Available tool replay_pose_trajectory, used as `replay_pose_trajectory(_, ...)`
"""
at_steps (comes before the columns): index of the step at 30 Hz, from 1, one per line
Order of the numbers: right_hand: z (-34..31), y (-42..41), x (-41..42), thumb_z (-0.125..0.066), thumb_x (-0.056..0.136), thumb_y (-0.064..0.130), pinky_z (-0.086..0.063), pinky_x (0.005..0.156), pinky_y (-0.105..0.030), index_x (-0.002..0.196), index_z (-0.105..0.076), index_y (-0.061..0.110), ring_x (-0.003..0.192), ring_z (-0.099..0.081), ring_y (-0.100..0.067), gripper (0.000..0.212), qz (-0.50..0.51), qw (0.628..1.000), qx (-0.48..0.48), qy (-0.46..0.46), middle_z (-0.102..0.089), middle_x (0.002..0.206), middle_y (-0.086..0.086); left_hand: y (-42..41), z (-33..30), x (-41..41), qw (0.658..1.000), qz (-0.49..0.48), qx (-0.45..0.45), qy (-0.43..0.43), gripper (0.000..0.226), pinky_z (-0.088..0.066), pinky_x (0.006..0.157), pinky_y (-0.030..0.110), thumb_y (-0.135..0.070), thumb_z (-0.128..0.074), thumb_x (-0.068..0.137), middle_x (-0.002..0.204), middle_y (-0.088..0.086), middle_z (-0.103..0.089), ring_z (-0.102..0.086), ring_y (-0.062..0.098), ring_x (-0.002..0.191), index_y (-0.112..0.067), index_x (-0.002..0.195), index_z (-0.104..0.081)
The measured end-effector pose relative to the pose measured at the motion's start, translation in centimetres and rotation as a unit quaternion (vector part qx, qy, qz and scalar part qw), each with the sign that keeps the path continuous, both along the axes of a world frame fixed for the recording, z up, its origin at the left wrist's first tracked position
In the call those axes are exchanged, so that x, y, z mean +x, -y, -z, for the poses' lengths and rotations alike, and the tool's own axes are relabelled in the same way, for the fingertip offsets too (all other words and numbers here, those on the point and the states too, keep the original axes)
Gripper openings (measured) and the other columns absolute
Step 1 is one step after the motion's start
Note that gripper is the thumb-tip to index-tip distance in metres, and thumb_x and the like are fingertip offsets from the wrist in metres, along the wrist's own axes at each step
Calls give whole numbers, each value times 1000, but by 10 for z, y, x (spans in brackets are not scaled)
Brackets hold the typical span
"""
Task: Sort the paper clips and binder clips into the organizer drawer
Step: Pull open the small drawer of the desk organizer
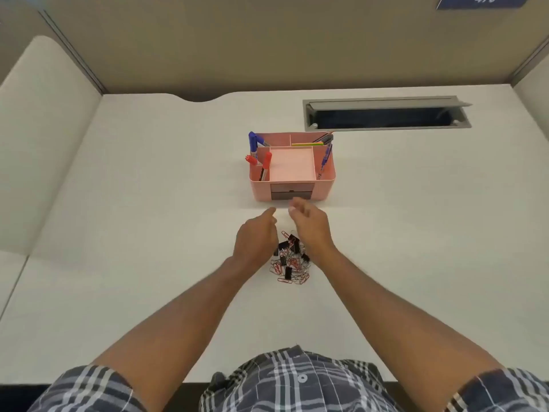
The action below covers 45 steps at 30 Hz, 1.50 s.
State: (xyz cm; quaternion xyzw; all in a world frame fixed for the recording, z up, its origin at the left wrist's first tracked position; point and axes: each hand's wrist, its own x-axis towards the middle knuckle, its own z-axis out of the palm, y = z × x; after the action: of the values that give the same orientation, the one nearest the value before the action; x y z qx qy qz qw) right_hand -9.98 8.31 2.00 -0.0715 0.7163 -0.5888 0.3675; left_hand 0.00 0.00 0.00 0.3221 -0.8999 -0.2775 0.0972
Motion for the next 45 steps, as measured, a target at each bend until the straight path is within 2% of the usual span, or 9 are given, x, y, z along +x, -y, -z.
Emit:
replay_pose_trajectory(4, 2, 26, -12, -56, 90, -1, -45, 101, -35, 128, -55, 7, 116, -56, -18, 39, 134, 955, -128, 233, -60, 126, -7, -1, -5, -5, 988, -113, 85, -64, 32, -53, 82, 35, -17, -42, 98, 94, 4, -74, -68, 20, 89, -13, 123, -62)
replay_pose_trajectory(10, 3, 40, -11, -49, 87, -9, -48, 88, -37, 122, -51, 9, 91, -56, -17, 39, 205, 878, -214, 375, -58, 107, -5, 5, -2, -10, 970, -169, 138, -105, 30, -53, 78, 32, -15, -44, 96, 92, 1, -73, -66, 16, 85, -15, 117, -65)
replay_pose_trajectory(18, 8, 32, 0, -53, 87, -5, -51, 77, -31, 126, -57, 9, 86, -55, -17, 42, 215, 878, -209, 372, -57, 110, -7, 9, 2, -19, 940, -198, 246, -129, 28, -57, 84, 41, -38, -45, 97, 97, -6, -70, -69, 13, 89, -23, 111, -63)
replay_pose_trajectory(23, 9, 15, 12, -56, 87, -3, -53, 83, -31, 128, -57, 9, 87, -60, -18, 43, 217, 875, -206, 379, -58, 111, -10, 9, 0, -25, 860, -258, 407, -169, 43, -59, 86, 37, -47, -51, 96, 99, 0, -69, -70, 14, 89, -14, 122, -61)
replay_pose_trajectory(28, 9, 6, 20, -55, 86, -6, -55, 78, -30, 122, -61, 6, 79, -61, -18, 39, 227, 865, -217, 390, -59, 102, -11, 5, 2, -21, 846, -270, 412, -205, 32, -59, 86, 37, -30, -59, 92, 99, 3, -72, -72, 14, 84, -13, 118, -63)
replay_pose_trajectory(34, 4, 3, 18, -56, 87, -5, -55, 81, -30, 110, -64, 4, 80, -60, -19, 26, 223, 868, -212, 390, -60, 91, -10, 2, 3, -18, 849, -268, 401, -217, 23, -60, 84, 36, -30, -59, 93, 94, 4, -72, -71, 14, 83, -14, 107, -68)
replay_pose_trajectory(39, 2, -6, 11, -56, 90, -7, -56, 79, -26, 116, -60, -4, 75, -60, -18, 26, 214, 916, -132, 313, -61, 91, -13, 5, 3, -15, 865, -264, 380, -195, 22, -58, 83, 36, -30, -52, 96, 90, 1, -72, -71, 14, 82, -15, 100, -67)
replay_pose_trajectory(42, 7, -30, -4, -57, 91, 1, -52, 82, -32, 110, -65, 9, 71, -60, -15, 22, 157, 978, 2, 138, -65, 84, -5, 8, 7, -3, 910, -247, 301, -145, 19, -53, 83, 32, -26, -52, 96, 97, -2, -70, -67, 15, 90, -19, 106, -66)
replay_pose_trajectory(45, 18, -53, -21, -57, 92, 13, -54, 89, -35, 109, -68, 16, 86, -65, -19, 21, 57, 984, 142, -87, -68, 93, 1, 8, 17, 8, 966, -162, 190, -66, 23, -42, 81, 23, -19, -54, 96, 105, -1, -68, -61, 13, 93, -15, 114, -66)
